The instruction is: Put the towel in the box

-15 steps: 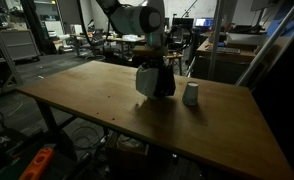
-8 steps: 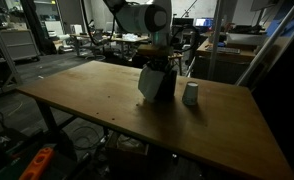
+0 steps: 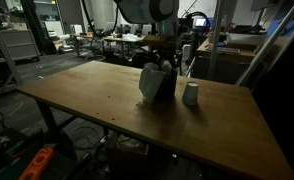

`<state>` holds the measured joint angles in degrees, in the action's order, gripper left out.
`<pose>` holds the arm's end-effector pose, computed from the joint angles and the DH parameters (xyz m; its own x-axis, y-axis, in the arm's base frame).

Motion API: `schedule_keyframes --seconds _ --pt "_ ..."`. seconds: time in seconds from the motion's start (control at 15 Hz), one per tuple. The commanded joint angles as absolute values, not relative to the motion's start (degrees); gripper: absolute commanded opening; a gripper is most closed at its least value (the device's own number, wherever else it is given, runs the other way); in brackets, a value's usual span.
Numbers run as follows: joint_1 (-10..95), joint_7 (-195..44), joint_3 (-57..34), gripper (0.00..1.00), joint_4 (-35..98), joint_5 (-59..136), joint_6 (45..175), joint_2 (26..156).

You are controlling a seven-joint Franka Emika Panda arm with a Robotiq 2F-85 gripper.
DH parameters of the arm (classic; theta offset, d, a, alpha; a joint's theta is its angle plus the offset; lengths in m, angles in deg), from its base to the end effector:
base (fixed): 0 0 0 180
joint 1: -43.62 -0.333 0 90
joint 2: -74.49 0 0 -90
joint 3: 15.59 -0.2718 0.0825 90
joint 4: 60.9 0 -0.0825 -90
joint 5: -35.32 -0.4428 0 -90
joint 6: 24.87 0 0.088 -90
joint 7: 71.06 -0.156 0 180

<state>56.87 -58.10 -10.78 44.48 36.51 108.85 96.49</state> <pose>0.6511 -0.2132 0.2065 0.9932 -0.0638 0.0974 -0.0709 -0.9949 0.0716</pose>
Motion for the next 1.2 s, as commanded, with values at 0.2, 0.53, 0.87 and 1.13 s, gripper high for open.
schedule_keyframes --seconds 0.2,0.53,0.87,1.13 --pt "56.49 -59.54 -9.96 1.0 47.56 34.78 109.02 88.98" --pt "55.58 -64.16 -9.69 1.0 54.29 33.98 111.11 82.77" --pt "53.94 -69.66 -10.0 1.0 64.12 30.65 115.59 77.22" --pt "52.04 -72.09 -10.56 1.0 70.88 28.14 120.36 74.6"
